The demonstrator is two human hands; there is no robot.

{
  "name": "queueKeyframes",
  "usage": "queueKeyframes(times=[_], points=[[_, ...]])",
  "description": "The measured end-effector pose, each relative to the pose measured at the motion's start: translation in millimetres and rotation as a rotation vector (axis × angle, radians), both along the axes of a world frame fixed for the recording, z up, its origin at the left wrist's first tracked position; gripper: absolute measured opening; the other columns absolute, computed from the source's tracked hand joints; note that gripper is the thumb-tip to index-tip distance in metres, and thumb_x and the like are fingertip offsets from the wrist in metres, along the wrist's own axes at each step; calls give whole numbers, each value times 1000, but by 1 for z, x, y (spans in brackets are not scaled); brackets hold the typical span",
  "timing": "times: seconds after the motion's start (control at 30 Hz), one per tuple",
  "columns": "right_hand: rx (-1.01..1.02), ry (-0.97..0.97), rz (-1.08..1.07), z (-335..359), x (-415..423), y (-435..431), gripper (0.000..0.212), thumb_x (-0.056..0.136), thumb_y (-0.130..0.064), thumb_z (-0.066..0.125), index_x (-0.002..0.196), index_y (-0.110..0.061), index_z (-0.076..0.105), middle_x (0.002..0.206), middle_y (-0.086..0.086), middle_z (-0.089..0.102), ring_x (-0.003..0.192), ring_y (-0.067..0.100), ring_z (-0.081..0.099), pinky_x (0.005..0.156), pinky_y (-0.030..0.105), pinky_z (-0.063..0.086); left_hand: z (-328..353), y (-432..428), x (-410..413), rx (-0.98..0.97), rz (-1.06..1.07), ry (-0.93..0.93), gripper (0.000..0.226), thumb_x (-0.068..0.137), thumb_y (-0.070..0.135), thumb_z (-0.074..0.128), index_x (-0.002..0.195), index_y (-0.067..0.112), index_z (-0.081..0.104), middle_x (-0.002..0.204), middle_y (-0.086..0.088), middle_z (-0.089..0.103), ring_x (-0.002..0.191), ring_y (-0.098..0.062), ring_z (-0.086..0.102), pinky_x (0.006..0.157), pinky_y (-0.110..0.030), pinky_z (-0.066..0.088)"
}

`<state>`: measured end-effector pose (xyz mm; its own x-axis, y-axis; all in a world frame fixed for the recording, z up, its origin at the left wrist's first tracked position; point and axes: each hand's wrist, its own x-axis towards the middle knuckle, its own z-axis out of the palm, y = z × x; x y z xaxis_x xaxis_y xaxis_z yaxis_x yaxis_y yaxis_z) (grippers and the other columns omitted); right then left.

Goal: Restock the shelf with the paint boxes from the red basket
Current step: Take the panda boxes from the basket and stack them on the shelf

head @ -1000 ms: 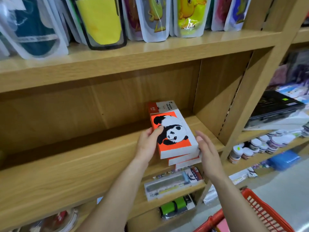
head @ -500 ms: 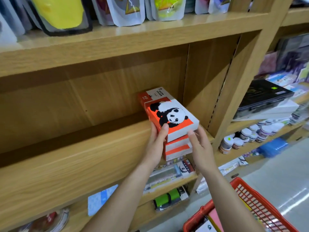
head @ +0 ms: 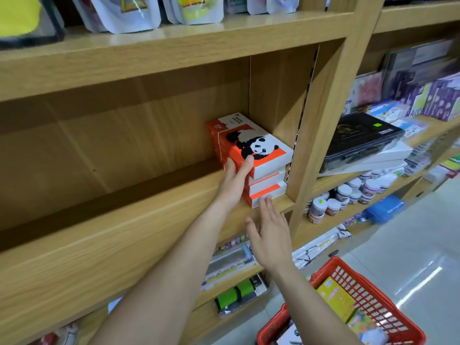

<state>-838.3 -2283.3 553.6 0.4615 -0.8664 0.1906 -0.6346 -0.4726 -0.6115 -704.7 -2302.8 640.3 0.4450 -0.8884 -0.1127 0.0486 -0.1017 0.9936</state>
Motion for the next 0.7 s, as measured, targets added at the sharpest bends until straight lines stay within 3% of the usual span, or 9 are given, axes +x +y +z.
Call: queueKeyframes(times=[0.07,0.2,0.3,0.4,0.43,0.5,0.63,0.7], points=[[-6,7,-8,-3,1,-3,79,96,-58,24,164,-17,19,172,4,16,159,19,15,127,47,17,-2,-4,5,11,-21,-6,121,64,87,54,164,36,10,167,4,32,153,-20,31,125,-50,25],[-22,46,-10,-3,3,-8,80,94,-60,29,164,-23,18,172,-2,18,158,18,15,124,47,15,-5,-2,9,41,-50,-11,122,65,89,53,164,37,4,168,7,29,153,-19,30,125,-51,25],[71,19,19,3,3,-14,79,92,-59,33,163,-27,21,172,-7,18,157,14,11,123,50,10,-13,5,19,49,-78,-24,99,85,76,55,164,36,11,168,10,30,152,-13,31,126,-50,24],[96,-53,12,9,-10,-16,70,95,-52,44,160,-26,34,168,-10,29,155,14,22,122,49,16,-29,23,27,43,-119,-120,80,96,49,64,162,33,22,153,27,44,139,6,43,119,-32,32],[95,-72,-1,11,-16,-15,67,97,-48,48,158,-24,38,166,-7,36,154,17,28,122,50,21,-32,28,25,52,-125,-194,83,94,48,68,162,35,21,141,37,46,129,14,46,109,-22,35],[96,-115,-18,16,-27,-12,62,99,-41,54,155,-17,43,161,0,46,150,20,37,121,49,31,-34,30,17,73,-108,-331,96,87,51,75,162,37,17,125,43,46,120,12,49,92,-11,37],[-18,-253,-30,47,-35,-6,66,99,-36,56,159,-16,36,164,0,40,152,16,33,123,37,29,-40,22,10,83,1,-638,108,83,43,82,164,30,12,138,1,66,127,-22,61,99,-27,47],[-121,-269,-16,69,-30,-10,69,99,-41,49,162,-19,30,168,-3,32,154,11,26,123,30,23,-46,21,13,69,56,-701,103,83,45,81,163,30,17,123,-5,74,112,-26,68,87,-26,49]])
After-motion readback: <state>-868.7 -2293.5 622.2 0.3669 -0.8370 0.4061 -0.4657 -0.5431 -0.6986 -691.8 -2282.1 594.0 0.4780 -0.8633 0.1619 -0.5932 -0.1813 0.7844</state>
